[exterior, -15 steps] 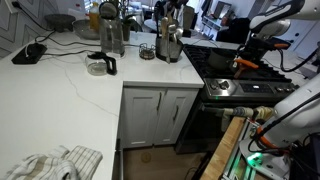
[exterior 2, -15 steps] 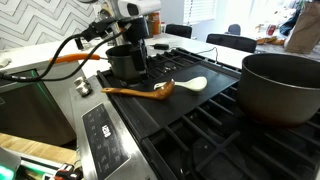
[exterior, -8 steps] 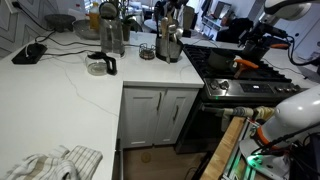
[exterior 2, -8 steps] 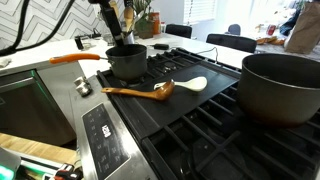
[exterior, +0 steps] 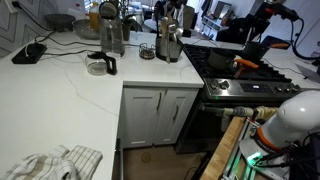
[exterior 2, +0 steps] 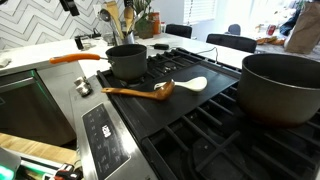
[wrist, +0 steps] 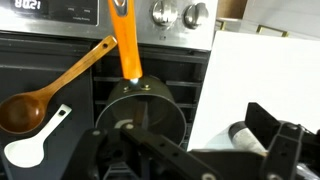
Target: Remove the brown serving spoon from the pot
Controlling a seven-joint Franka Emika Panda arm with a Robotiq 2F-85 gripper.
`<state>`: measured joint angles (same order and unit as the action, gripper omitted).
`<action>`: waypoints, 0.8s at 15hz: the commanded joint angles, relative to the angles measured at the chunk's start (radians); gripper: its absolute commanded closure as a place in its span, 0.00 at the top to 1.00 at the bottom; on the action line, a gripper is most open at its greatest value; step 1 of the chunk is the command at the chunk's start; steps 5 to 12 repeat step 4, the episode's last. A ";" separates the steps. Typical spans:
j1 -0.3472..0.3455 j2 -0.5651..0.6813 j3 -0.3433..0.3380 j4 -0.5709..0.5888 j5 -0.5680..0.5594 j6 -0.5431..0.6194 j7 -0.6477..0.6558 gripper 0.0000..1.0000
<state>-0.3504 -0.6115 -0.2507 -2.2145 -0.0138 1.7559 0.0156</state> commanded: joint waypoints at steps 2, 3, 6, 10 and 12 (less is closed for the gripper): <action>0.039 -0.048 0.016 -0.013 -0.009 -0.038 0.009 1.00; 0.046 -0.062 0.022 -0.021 -0.009 -0.040 0.009 1.00; 0.048 -0.068 0.023 -0.027 -0.009 -0.040 0.009 1.00; 0.048 -0.068 0.023 -0.027 -0.009 -0.040 0.009 1.00; 0.048 -0.068 0.023 -0.027 -0.009 -0.040 0.009 1.00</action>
